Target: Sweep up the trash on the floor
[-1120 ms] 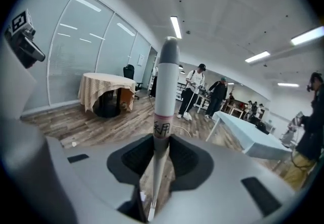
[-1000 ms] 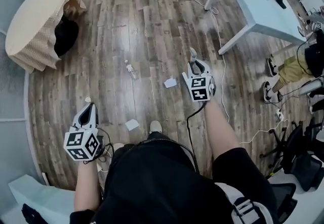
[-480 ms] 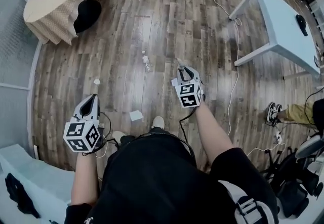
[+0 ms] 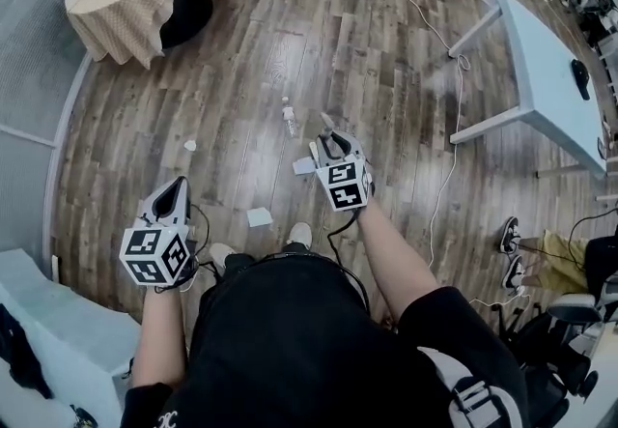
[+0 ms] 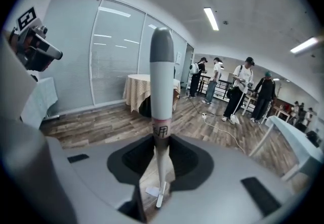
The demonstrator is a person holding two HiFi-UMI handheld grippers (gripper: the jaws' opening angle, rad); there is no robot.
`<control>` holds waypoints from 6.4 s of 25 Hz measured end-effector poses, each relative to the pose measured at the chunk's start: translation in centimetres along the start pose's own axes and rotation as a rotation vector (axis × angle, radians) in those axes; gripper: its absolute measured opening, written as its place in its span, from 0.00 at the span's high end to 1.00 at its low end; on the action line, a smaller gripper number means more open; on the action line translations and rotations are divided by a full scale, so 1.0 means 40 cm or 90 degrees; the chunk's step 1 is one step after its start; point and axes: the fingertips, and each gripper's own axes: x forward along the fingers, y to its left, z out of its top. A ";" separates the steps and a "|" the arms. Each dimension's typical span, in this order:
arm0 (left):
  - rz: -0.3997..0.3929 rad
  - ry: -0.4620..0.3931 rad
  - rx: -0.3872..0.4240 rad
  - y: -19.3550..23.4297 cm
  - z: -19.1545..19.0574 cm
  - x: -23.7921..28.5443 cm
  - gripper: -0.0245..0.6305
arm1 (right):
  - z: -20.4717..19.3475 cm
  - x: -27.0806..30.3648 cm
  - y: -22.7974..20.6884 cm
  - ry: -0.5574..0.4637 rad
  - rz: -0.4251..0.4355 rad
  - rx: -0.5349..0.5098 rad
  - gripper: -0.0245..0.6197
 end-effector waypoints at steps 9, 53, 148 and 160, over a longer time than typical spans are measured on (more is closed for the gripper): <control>0.018 -0.004 -0.026 0.087 -0.033 -0.057 0.97 | 0.072 0.020 0.268 -0.016 0.142 -0.064 0.80; 0.203 -0.053 -0.201 0.268 -0.100 0.018 0.97 | 0.387 0.373 -0.024 -0.059 0.125 -0.214 0.80; 0.534 -0.066 -0.347 0.293 -0.395 -0.512 0.97 | 0.292 0.223 1.010 -0.136 0.753 -0.663 0.81; 0.481 -0.083 -0.336 0.314 -0.354 -0.439 0.97 | 0.295 0.080 0.982 -0.194 0.829 -0.828 0.80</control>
